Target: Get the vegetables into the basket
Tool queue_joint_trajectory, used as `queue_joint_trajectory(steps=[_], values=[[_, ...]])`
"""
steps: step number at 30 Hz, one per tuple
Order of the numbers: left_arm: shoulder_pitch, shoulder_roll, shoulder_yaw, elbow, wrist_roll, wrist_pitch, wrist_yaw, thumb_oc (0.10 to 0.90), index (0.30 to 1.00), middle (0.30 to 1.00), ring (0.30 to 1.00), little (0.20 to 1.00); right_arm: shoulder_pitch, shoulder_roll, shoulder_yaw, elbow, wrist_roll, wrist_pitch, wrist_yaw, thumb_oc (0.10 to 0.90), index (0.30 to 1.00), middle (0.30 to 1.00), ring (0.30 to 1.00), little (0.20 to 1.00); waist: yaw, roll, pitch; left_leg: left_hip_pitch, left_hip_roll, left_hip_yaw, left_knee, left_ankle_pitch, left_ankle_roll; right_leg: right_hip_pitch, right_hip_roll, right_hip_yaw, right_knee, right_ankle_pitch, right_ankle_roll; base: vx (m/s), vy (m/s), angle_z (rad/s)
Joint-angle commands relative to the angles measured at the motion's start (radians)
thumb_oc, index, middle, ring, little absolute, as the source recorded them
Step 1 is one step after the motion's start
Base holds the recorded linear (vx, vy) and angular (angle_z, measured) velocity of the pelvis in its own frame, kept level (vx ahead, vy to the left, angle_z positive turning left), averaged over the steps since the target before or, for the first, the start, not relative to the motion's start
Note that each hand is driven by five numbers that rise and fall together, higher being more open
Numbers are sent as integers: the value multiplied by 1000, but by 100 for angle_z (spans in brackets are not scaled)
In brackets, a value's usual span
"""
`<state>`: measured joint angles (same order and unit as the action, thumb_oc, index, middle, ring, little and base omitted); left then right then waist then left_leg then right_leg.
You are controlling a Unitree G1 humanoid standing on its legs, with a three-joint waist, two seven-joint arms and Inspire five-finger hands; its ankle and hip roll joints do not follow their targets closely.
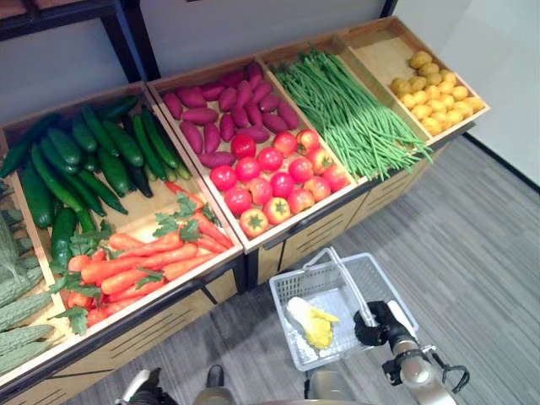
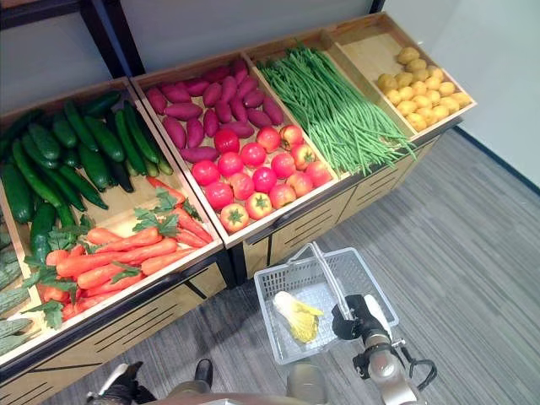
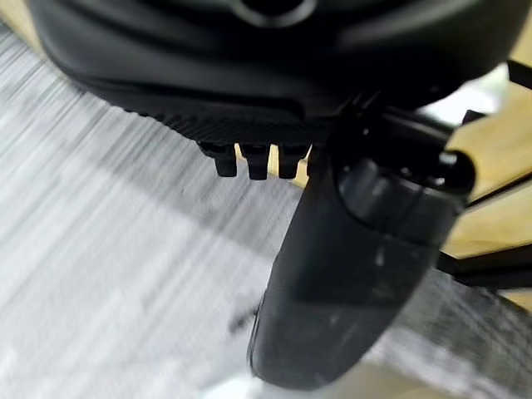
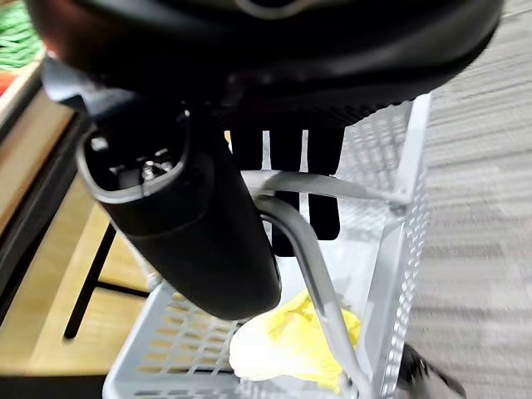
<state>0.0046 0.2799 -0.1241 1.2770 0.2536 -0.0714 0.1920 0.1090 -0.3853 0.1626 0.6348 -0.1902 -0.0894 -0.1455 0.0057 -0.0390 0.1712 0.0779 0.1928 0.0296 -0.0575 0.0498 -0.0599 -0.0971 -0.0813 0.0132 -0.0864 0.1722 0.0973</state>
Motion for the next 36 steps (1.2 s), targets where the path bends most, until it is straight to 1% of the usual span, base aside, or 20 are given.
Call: queue_joint_trajectory(steps=[1,2,3,4,5,6,7,8,9,10,12,14,16,20,23,29,31,32,34,36], values=[[-61,50,15,3,-36,-17,20,900,1000,1000,1000,1000,-63,-104,-76,-158,18,-93,-31,400,300,300,300,300,-16,-43,-17,-27,-30,2,-15,10,-29,2,-53,-37,123,-75,38,65,-625,74],[-61,43,15,7,-43,-17,18,900,1000,1000,1000,1000,-70,-128,-71,-161,8,-99,-30,400,300,300,300,300,-14,-35,-15,-41,-4,-14,-12,33,-45,11,-31,-60,128,-94,22,3,-403,71],[-61,33,7,4,-43,-13,21,900,1000,1000,1000,1000,-78,-135,-70,-146,11,-99,-38,400,300,300,300,300,-10,-31,-9,-60,5,-19,-1,53,-53,17,-25,-79,128,-99,12,-33,-412,45],[-69,21,9,10,-52,-7,22,900,1000,1000,1000,1000,-76,-145,-78,-139,15,-98,-45,400,300,300,300,300,-19,-36,-1,-91,6,24,40,63,-50,27,-35,-116,120,-97,5,-88,-270,35],[-68,14,23,11,-63,-2,23,900,1000,1000,1000,1000,-66,-148,-78,-135,15,-96,-42,400,300,300,300,300,-31,-41,1,-94,6,111,93,49,-46,35,-46,-144,103,-86,0,-117,-195,60],[-69,12,34,15,-67,1,23,900,1000,1000,1000,1000,-56,-147,-80,-131,16,-94,-40,400,300,300,300,300,-35,-43,0,-90,0,153,121,37,-44,35,-50,-158,91,-79,-3,-111,-121,89],[-63,8,47,24,-70,3,24,900,1000,1000,1000,1000,-39,-144,-81,-129,11,-91,-35,400,300,300,300,300,-34,-42,-6,-85,-21,170,144,8,-42,43,-46,-173,67,-70,-4,-72,-52,90],[-59,4,52,27,-68,4,23,900,1000,1000,1000,1000,-35,-142,-81,-126,9,-90,-33,400,300,300,300,300,-36,-40,-11,-80,-29,170,137,-8,-40,45,-43,-178,58,-70,-1,-2,11,51],[-46,-2,52,27,-62,4,23,900,1000,1000,1000,1000,-27,-137,-83,-109,2,-85,-33,400,300,300,300,300,-41,-33,-25,-70,-34,181,99,-15,-36,48,-41,-185,47,-62,6,23,29,10],[-46,-2,52,27,-62,4,23,900,1000,1000,1000,1000,-27,-137,-83,-109,2,-85,-33,400,300,300,300,300,-41,-33,-25,-70,-34,181,99,-15,-36,48,-41,-185,47,-62,6,69,97,-3],[-25,-9,59,36,-64,3,20,900,1000,1000,1000,1000,-17,-120,-88,-65,1,-79,-37,400,300,300,300,300,-37,-20,-41,-25,-48,185,-3,5,-31,55,-49,-196,40,-54,18,57,168,-3],[-23,-7,60,40,-59,2,21,900,1000,1000,1000,1000,-18,-110,-81,-37,-1,-73,-34,400,300,300,300,300,-33,-20,-42,-11,-53,182,-21,7,-28,64,-59,-200,30,-45,24,25,155,16],[-19,-5,57,35,-57,0,20,900,1000,1000,1000,1000,-27,-101,-70,4,-8,-68,-33,400,300,300,300,300,-26,-22,-40,-7,-64,175,-26,1,-22,69,-73,-201,28,-36,32,3,165,4],[-12,11,58,49,-37,2,23,900,1000,1000,1000,1000,-48,-86,-36,55,-42,-59,-25,400,300,300,300,300,-16,-40,-36,-1,-85,169,-30,-15,-8,70,-93,-193,26,-17,48,4,126,2],[-11,16,56,50,-31,1,23,900,1000,1000,1000,1000,-50,-84,-30,57,-49,-58,-25,400,300,300,300,300,-15,-50,-38,-3,-88,170,-30,-20,-8,72,-94,-190,17,-11,54,6,53,-4],[-12,13,62,50,-49,0,33,900,1000,1000,1000,1000,-54,-75,-24,103,-48,-58,-34,400,300,300,300,300,-12,-57,-41,-4,-86,161,-30,-20,-8,77,-94,-192,14,-10,55,1,3,-2],[-11,5,83,53,-88,1,43,900,1000,1000,1000,1000,-59,-64,-20,175,-46,-57,-43,400,300,300,300,300,-8,-57,-44,-3,-84,156,-30,-20,-9,83,-94,-197,14,-13,54,16,-4,1],[-10,4,124,61,-141,1,62,900,1000,1000,1000,1000,-56,-56,-18,195,-44,-57,-46,400,300,300,300,300,-5,-59,-47,-3,-84,153,-30,-19,-10,86,-94,-199,13,-14,54,47,-13,11],[-18,-3,259,67,-321,-12,159,900,1000,1000,1000,1000,-48,-23,-8,275,-38,-61,-61,400,300,300,300,300,-1,-63,-56,0,-84,146,-30,-19,-14,98,-94,-208,11,-19,53,50,-15,10],[-28,16,368,86,-433,-33,243,900,1000,1000,1000,1000,-53,3,6,341,-37,-65,-76,400,300,300,300,300,3,-67,-62,4,-84,143,-30,-18,-16,104,-92,-212,10,-22,52,46,-17,4]])
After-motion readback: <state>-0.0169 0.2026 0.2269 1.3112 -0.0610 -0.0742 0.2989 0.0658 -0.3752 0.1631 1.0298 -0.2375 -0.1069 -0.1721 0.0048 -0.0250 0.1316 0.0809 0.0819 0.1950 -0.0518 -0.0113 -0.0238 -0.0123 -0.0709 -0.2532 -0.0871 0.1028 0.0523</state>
